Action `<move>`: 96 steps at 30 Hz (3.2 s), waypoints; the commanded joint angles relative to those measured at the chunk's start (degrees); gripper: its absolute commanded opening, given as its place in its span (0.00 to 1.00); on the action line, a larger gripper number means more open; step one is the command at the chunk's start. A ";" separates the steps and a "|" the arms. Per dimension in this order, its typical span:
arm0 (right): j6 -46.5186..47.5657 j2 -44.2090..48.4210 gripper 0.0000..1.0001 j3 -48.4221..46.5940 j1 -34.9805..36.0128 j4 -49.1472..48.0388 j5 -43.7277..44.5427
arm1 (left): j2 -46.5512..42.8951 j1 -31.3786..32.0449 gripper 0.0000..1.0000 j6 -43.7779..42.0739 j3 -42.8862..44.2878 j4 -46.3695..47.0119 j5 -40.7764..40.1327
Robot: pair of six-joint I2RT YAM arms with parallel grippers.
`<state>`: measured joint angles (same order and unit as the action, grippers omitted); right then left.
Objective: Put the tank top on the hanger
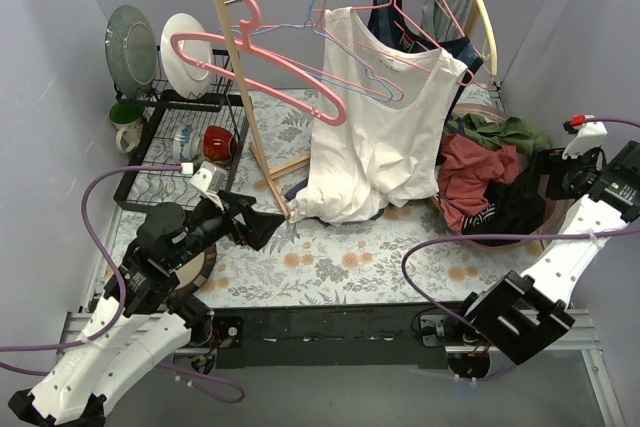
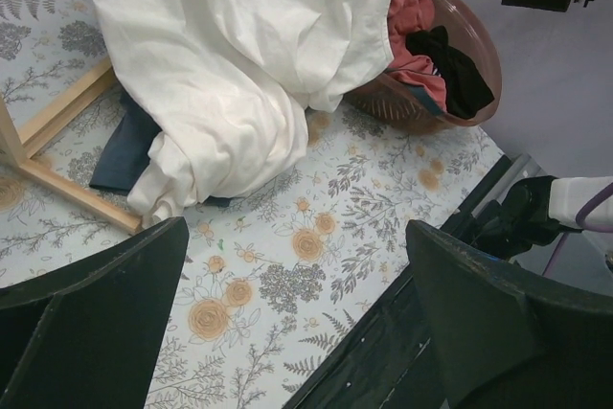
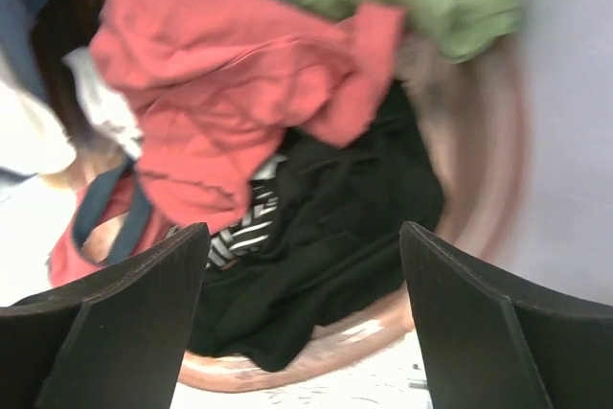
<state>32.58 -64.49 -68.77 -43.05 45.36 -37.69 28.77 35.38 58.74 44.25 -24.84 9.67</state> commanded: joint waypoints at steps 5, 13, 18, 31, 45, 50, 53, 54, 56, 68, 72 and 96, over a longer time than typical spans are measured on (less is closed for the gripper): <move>0.48 -9.41 0.83 -1.98 4.89 2.29 -8.30 | 0.84 0.22 0.98 -1.00 -1.80 3.57 1.05; -9.63 -14.87 0.80 -2.68 17.90 -7.39 -0.72 | -0.12 0.22 0.98 -0.74 -3.73 3.83 -1.23; -15.70 -14.26 0.78 2.76 23.44 -18.10 6.57 | 0.31 0.31 0.98 0.32 -5.31 5.07 -1.15; -16.50 -17.77 0.54 7.33 30.13 -27.70 15.11 | 1.99 0.22 0.98 2.34 -4.96 6.39 -0.62; -16.24 2.95 0.01 -2.04 14.95 -19.45 17.31 | -2.76 0.22 0.98 5.24 -3.21 3.40 -1.41; -13.68 8.14 0.01 -12.68 9.83 -12.77 13.00 | -2.32 0.22 0.98 4.81 -1.01 3.05 -1.58; -14.91 8.94 0.01 -20.77 9.82 -11.27 11.95 | -2.14 0.31 0.98 4.37 0.75 2.60 -1.67; -15.52 8.85 0.01 -22.88 9.82 -11.00 11.77 | -2.06 0.31 0.98 4.28 1.27 2.34 -1.76; -17.37 7.98 0.01 -29.73 9.91 -10.48 10.46 | -2.58 0.22 0.98 4.01 2.24 1.64 -2.20; -30.11 4.72 0.01 -50.40 9.82 -11.52 -13.88 | -1.80 0.22 0.98 3.49 3.04 1.28 -2.03; -37.05 5.78 0.01 -49.80 8.95 -16.17 -22.05 | -0.13 0.31 0.98 3.75 1.20 2.08 0.08; -140.75 8.76 0.01 -34.68 -13.29 -129.10 -34.38 | -1.18 0.22 0.98 8.14 -8.04 6.03 2.28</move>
<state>-96.27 -56.45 -105.45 -55.72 -69.17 -76.79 26.89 35.38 66.92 36.80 -19.73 10.98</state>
